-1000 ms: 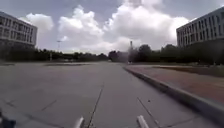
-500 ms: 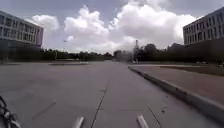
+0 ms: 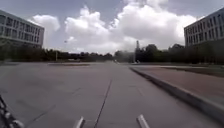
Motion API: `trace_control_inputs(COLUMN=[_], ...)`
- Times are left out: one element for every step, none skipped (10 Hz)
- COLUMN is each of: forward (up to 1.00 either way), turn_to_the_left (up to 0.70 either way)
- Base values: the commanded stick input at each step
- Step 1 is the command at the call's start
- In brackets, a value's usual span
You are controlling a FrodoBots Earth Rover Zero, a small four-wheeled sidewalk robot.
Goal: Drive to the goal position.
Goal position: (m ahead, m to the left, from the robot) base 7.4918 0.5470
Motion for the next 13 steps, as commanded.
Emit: trace_control_inputs(forward=[0.70, 0.70, 0.70, 0.70, 0.70, 0.70, 0.70, 0.70, 0.70, 0.70, 0.70, 0.70, 0.70], turn_to_the_left=[0.00, 0.00, 0.00, 0.00, 0.00, 0.00, 0.00, 0.00, 0.00, 0.00, 0.00, 0.00, -0.16])
